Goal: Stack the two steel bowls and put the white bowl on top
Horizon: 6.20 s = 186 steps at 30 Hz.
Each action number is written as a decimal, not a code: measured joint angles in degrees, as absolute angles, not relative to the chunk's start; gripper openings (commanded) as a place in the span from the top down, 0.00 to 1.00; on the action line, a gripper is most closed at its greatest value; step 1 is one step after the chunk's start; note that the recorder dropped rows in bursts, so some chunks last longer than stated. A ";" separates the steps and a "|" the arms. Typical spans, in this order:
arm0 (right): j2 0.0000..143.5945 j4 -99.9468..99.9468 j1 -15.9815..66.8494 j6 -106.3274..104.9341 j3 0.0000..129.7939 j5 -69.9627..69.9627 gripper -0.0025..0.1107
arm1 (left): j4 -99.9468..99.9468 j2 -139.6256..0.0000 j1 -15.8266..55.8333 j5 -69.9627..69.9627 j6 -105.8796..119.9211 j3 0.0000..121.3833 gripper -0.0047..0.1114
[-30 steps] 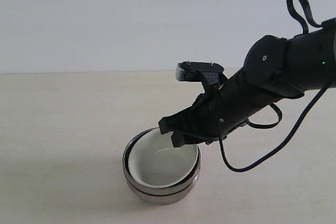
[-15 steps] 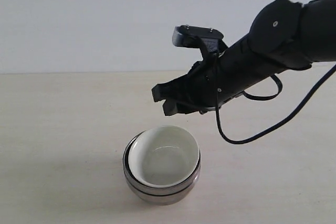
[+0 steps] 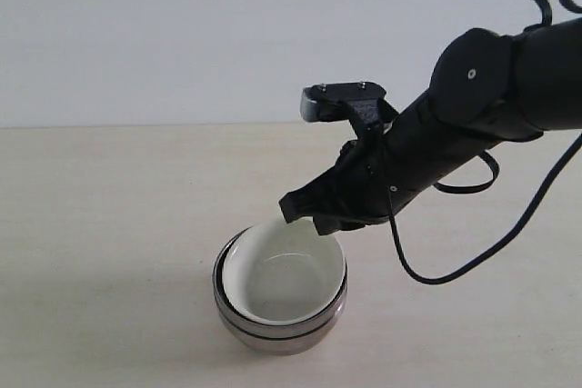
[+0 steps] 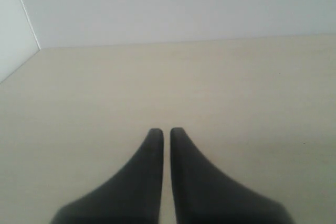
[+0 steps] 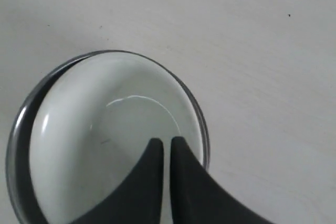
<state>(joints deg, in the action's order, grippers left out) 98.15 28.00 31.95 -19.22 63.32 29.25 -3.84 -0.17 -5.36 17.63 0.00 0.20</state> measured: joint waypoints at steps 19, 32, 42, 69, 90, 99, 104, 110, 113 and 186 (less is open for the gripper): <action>101.51 28.39 31.95 -18.82 62.90 27.70 0.98 | -3.84 -0.17 -5.36 17.63 0.00 0.20 0.93; 101.82 29.11 31.95 -18.82 63.34 23.36 0.98 | -3.84 -0.17 -5.36 17.63 0.00 0.20 0.93; 103.81 29.66 31.95 -18.82 63.34 24.00 0.98 | -3.84 -0.17 -5.36 17.63 0.00 0.20 0.93; 104.87 31.78 48.47 -19.42 63.34 15.36 0.98 | -3.84 -0.17 -5.36 17.63 0.00 0.20 0.93; 98.12 28.83 37.95 -18.78 64.56 27.31 0.98 | -3.84 -0.17 -5.36 17.63 0.00 0.20 0.93; 98.03 27.31 34.70 -17.74 60.13 31.87 0.98 | -3.84 -0.17 -5.36 17.63 0.00 0.20 0.93; 98.03 27.31 34.70 -17.87 57.52 31.46 0.98 | -3.84 -0.17 -5.36 17.63 0.00 0.20 0.93; 96.57 27.31 34.70 -17.96 57.43 30.67 0.98 | -3.84 -0.17 -5.36 17.63 0.00 0.20 0.93; 94.56 27.31 34.70 -17.96 57.43 30.19 0.98 | -3.84 -0.17 -5.36 17.63 0.00 0.20 0.93; 67.42 14.21 31.91 -16.75 63.85 26.40 0.98 | -3.84 -0.17 -5.36 17.63 0.00 0.20 0.93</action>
<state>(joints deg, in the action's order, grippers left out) 67.42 14.21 31.91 -16.75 63.85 26.40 -3.84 -0.17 -5.36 17.63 0.00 0.20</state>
